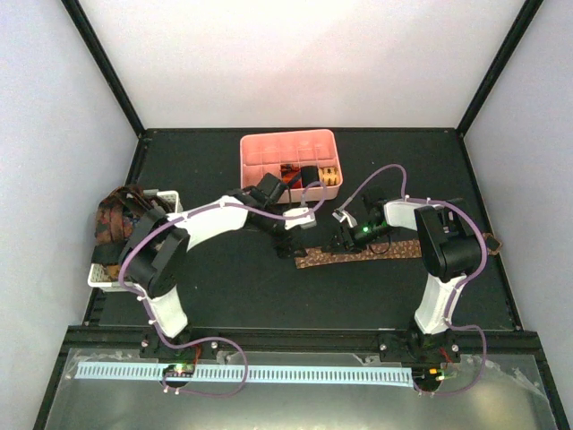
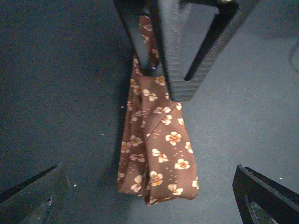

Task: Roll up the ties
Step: Roll the tie at the center of the board.

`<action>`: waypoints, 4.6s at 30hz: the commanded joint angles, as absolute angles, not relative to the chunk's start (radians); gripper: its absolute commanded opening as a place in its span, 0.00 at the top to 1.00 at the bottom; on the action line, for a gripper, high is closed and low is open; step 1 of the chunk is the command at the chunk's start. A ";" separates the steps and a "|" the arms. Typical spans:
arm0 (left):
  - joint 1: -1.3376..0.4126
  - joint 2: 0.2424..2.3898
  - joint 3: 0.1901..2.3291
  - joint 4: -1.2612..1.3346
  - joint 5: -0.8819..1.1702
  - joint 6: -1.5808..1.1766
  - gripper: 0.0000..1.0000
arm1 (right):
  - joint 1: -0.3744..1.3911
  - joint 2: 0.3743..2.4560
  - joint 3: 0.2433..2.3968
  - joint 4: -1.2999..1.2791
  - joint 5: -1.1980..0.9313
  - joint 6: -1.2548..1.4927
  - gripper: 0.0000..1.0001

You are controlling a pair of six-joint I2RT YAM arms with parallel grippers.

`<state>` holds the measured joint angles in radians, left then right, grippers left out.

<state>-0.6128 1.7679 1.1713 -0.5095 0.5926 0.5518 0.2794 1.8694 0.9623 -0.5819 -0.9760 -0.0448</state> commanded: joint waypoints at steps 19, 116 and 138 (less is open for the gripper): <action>-0.759 1.940 1.290 -0.619 0.302 0.639 0.01 | 0.281 1.879 0.956 -0.564 -1.005 -0.028 0.43; -0.654 1.659 0.556 0.489 0.563 0.288 0.01 | 0.286 1.814 0.903 -0.443 -0.941 0.044 0.53; -0.654 1.725 0.618 0.346 0.536 0.267 0.25 | 0.316 1.937 0.934 -0.473 -0.845 0.015 0.94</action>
